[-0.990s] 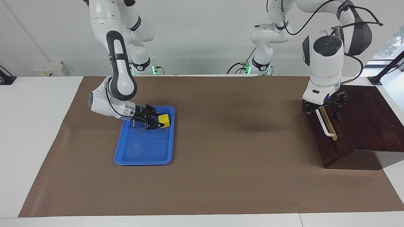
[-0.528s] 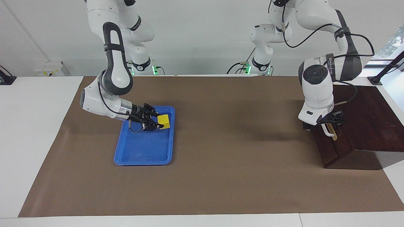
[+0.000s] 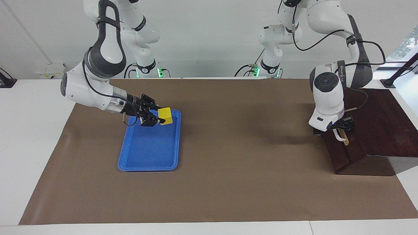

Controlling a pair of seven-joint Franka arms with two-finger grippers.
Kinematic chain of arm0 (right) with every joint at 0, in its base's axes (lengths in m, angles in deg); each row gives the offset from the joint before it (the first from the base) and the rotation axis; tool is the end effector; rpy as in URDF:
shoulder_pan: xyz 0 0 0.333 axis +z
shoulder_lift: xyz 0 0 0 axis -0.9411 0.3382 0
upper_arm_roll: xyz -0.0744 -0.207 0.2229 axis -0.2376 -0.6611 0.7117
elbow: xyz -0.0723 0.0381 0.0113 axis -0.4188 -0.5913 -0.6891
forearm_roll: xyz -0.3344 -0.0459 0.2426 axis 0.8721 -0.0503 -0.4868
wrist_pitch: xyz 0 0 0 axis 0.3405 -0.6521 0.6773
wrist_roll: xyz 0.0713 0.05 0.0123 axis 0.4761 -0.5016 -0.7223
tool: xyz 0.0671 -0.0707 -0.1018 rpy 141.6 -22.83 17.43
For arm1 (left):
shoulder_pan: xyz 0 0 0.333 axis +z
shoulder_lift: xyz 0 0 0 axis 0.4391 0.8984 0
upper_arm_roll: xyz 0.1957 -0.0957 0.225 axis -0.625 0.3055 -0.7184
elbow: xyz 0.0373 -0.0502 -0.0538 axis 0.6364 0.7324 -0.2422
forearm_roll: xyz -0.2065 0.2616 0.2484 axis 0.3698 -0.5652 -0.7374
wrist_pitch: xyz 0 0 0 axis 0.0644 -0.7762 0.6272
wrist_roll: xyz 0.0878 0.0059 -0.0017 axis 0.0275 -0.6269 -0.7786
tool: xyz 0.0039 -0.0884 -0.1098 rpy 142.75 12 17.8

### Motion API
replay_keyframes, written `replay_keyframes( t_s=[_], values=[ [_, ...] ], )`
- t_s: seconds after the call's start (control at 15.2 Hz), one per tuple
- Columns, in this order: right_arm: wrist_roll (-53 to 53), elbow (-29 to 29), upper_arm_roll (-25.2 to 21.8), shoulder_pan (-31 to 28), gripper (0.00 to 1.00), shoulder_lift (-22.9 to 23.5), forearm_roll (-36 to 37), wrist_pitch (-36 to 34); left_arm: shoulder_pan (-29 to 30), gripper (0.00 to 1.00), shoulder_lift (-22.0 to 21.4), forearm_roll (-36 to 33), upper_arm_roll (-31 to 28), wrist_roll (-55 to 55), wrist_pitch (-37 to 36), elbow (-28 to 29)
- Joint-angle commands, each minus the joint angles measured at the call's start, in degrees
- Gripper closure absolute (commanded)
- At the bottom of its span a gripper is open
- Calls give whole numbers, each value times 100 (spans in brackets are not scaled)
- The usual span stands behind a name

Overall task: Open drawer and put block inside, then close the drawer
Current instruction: 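Pull the drawer open with the left gripper while the right gripper lifts the block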

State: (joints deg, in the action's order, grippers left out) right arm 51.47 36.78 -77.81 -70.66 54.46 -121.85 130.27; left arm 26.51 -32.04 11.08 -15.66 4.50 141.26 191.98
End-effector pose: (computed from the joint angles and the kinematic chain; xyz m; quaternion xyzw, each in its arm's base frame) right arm 0.6141 0.1018 0.4817 -0.7012 0.5962 0.3094 0.2391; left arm 0.6338 -0.0012 0.3520 -0.9626 0.0855 -0.0389 0.2542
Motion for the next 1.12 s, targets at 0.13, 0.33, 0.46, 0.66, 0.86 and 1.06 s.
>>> replay_keyframes(
  t_s=[0.13,0.33,0.46,0.66,0.86,1.06],
  values=[
    [191,-208,41,-45,100,-7,137,-186,78,0,-202,-80,29,-43,152,451],
    [209,-217,50,-28,100,-7,137,-177,42,0,-229,-62,38,-51,135,513],
    [208,-234,50,-19,100,-7,154,-177,7,0,-229,-62,47,-51,126,531],
    [200,-235,50,7,100,-7,225,-168,-142,0,-237,43,47,-69,126,566],
    [200,-226,50,7,100,-7,225,-168,-414,0,-238,298,38,-104,56,548],
    [200,-235,50,16,100,-7,233,-159,-809,0,-238,578,38,-104,-269,391]
  ],
)
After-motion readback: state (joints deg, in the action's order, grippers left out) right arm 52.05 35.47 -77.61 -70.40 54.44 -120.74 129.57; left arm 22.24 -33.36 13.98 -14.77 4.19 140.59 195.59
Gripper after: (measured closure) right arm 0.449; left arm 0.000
